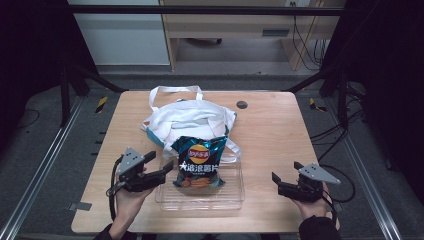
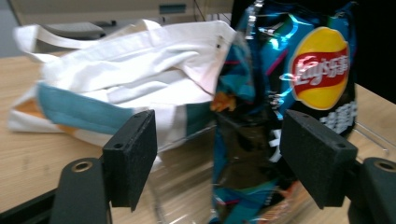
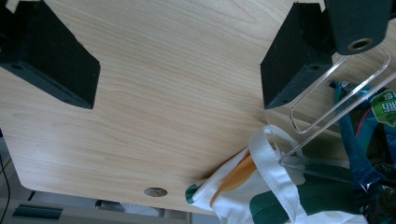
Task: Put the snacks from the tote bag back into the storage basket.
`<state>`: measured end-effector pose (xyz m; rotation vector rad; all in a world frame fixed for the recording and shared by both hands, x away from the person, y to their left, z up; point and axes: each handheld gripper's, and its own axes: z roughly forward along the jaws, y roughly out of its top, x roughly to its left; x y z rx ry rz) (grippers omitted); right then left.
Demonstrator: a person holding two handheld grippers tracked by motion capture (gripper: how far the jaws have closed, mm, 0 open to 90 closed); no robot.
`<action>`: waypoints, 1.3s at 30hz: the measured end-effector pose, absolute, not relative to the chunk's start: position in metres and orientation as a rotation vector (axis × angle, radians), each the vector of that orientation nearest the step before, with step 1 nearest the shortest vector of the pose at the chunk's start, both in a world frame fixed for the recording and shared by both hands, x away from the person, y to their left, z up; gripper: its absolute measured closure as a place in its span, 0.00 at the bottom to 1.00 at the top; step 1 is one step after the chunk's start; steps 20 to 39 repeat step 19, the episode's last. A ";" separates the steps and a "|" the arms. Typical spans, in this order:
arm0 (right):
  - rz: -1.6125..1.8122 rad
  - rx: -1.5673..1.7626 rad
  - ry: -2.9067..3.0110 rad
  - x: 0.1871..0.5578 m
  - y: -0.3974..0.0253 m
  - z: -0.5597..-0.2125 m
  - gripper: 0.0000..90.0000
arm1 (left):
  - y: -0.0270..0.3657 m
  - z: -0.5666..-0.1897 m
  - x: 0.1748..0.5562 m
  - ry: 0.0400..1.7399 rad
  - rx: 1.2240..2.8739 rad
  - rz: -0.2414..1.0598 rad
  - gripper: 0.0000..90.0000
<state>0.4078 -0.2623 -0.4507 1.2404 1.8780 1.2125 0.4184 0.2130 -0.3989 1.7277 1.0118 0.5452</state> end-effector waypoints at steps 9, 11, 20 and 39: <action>1.196 1.253 1.873 0.409 -0.264 -0.452 0.13 | 0.255 -0.425 0.407 1.021 1.755 0.621 0.26; 1.193 1.254 1.873 0.409 -0.264 -0.452 0.13 | 0.264 -0.432 0.409 1.051 1.755 0.629 0.26; 1.180 1.258 1.884 0.410 -0.264 -0.453 0.13 | 0.277 -0.451 0.425 1.160 1.803 0.647 0.26; 1.180 1.258 1.884 0.410 -0.264 -0.453 0.13 | 0.277 -0.451 0.425 1.160 1.803 0.647 0.26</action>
